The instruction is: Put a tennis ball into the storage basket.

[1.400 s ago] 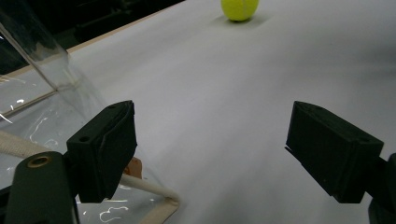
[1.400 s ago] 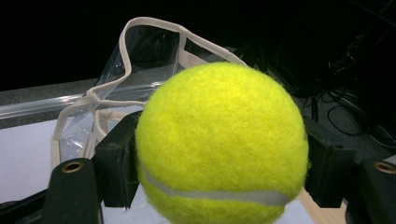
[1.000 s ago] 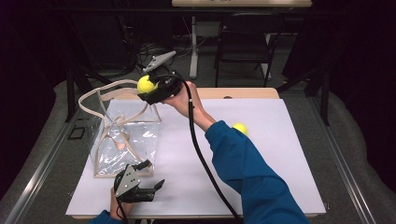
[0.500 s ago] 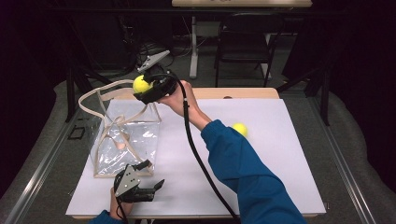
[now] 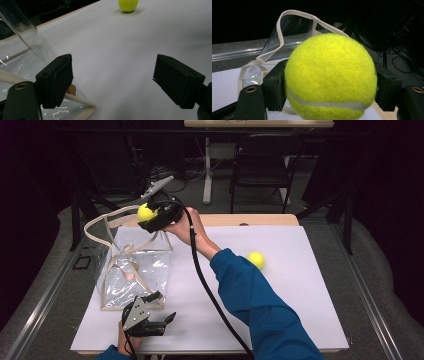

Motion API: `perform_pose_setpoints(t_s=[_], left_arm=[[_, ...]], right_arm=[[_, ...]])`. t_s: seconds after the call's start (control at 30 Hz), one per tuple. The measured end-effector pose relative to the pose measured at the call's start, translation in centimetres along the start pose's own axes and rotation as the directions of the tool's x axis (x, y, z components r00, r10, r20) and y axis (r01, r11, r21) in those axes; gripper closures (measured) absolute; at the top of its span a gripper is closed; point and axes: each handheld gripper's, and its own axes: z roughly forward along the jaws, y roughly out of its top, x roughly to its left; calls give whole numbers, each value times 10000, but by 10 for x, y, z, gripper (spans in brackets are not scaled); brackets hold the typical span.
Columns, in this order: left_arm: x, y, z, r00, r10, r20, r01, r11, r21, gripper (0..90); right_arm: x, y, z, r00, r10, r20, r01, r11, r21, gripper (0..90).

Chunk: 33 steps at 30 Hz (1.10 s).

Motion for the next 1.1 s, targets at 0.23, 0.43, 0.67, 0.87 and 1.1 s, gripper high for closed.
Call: perform_pose_setpoints(t_s=[0.23, 0.43, 0.67, 0.87, 1.1], left_arm=[[0, 0, 0, 10000, -4, -3, 4, 10000, -8, 158], [0, 0, 0, 10000, 45, 25, -45, 10000, -6, 159], [0, 0, 0, 10000, 37, 50, -37, 10000, 14, 159], [-1, 0, 1, 10000, 21, 56, -21, 10000, 1, 159], [-1, 0, 1, 10000, 6, 67, -6, 10000, 2, 159]], right_arm=[[-1, 4, 3, 10000, 20, -1, -21, 10000, -62, 261], [0, 5, 7, 10000, 10, 36, -10, 10000, 55, 260], [2, 7, 10, 9999, -61, 81, 60, 9999, 125, 260], [3, 7, 13, 10000, -63, 62, 62, 9999, 148, 260], [3, 6, 18, 10000, -44, 47, 42, 9996, 274, 260]])
